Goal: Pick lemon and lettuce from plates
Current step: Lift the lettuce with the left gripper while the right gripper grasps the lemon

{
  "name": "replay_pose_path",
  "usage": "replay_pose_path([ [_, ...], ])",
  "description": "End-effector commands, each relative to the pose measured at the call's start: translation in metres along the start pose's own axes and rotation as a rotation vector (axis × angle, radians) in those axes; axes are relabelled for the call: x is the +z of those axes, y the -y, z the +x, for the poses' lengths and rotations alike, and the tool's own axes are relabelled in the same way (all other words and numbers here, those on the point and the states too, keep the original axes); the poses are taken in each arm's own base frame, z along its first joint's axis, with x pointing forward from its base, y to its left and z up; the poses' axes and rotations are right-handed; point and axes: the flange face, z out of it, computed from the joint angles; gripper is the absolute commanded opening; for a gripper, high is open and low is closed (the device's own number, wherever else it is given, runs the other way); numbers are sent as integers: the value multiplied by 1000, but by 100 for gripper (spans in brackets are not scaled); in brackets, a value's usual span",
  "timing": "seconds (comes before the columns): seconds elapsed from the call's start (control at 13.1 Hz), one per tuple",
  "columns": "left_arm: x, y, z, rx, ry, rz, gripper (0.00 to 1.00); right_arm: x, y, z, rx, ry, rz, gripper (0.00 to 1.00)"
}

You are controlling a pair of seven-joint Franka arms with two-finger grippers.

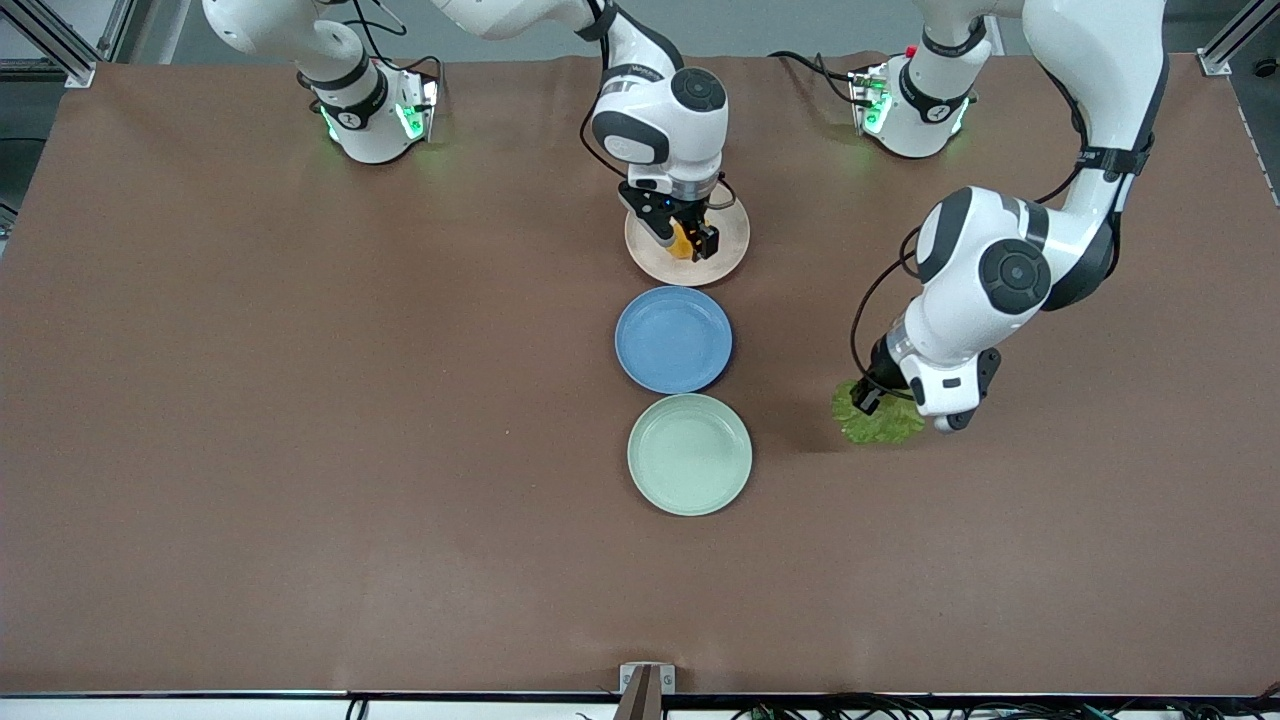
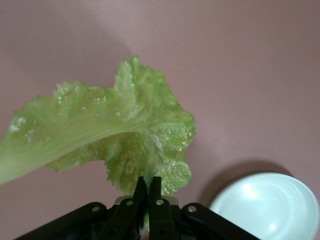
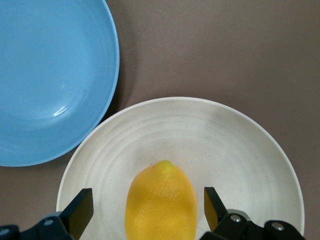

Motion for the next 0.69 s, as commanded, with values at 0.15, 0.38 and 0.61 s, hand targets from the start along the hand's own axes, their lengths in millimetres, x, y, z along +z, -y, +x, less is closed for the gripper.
replay_pose_path([
  [0.15, 41, 71, 3, 8, -44, -55, 0, 5, 4, -8, 10, -15, 16, 98],
  [0.38, 62, 102, 12, 48, -47, -36, 0, 12, 2, -9, 6, -19, 5, 96],
  [0.61, 78, 122, 16, 83, -46, -24, 0, 17, 0, -11, 2, -21, 0, 93],
])
